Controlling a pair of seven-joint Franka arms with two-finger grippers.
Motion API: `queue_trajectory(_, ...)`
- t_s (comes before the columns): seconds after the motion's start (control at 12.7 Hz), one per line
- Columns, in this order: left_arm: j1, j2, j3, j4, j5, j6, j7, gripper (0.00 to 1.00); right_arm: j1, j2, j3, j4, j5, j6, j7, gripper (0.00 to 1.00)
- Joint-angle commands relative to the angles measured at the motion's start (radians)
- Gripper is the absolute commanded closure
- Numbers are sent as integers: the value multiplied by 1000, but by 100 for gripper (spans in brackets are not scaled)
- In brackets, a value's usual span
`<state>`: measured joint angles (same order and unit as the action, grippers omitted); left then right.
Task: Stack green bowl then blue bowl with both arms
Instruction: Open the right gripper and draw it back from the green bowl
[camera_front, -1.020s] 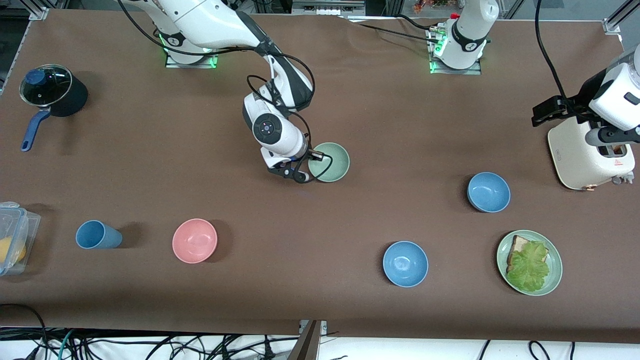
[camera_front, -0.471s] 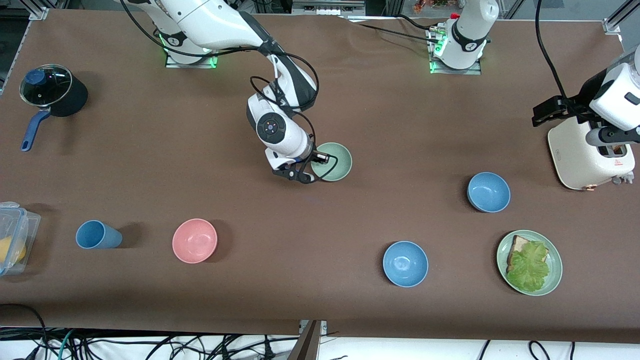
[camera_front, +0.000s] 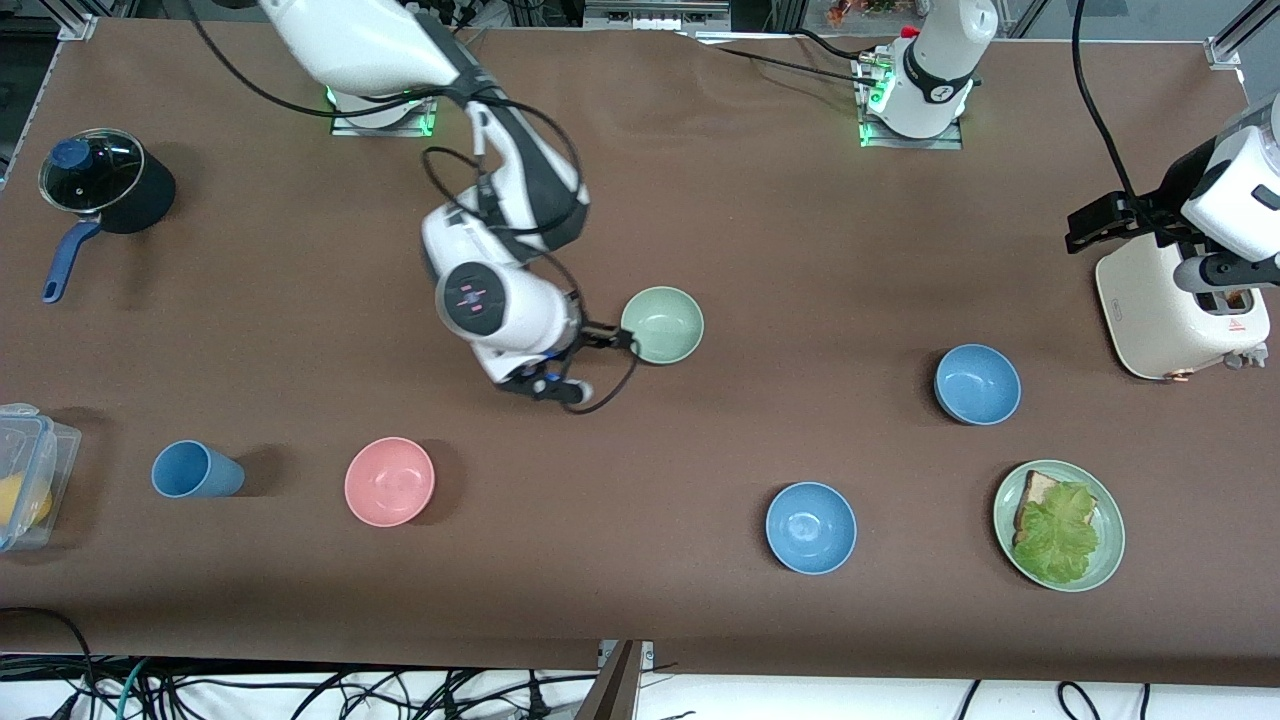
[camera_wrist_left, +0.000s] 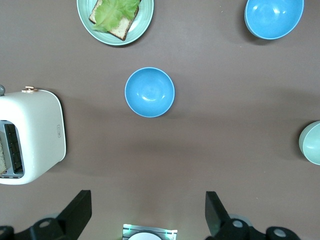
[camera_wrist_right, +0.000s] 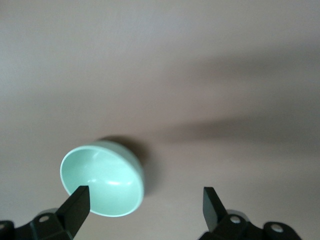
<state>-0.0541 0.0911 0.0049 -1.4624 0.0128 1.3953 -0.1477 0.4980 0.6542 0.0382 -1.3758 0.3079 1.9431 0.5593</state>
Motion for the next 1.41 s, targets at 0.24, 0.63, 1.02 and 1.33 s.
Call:
queue_trajectory(0.24, -3, 27, 1, 46, -11, -9, 5, 0, -144, -112, -108, 0, -134, -182, -312, 0)
queue_trajectory(0.63, 11, 108, 0, 11, 33, 77, 4, 0, -188, -174, -282, -2, -135, -246, -570, 0)
queue_trajectory(1.02, 105, 104, 10, -185, 32, 198, 137, 0, -292, -315, -290, -11, -214, -372, -627, 0)
queue_trajectory(1.33, 108, 68, 67, -500, 30, 547, 212, 0, -340, -416, -287, -37, -257, -400, -630, 0)
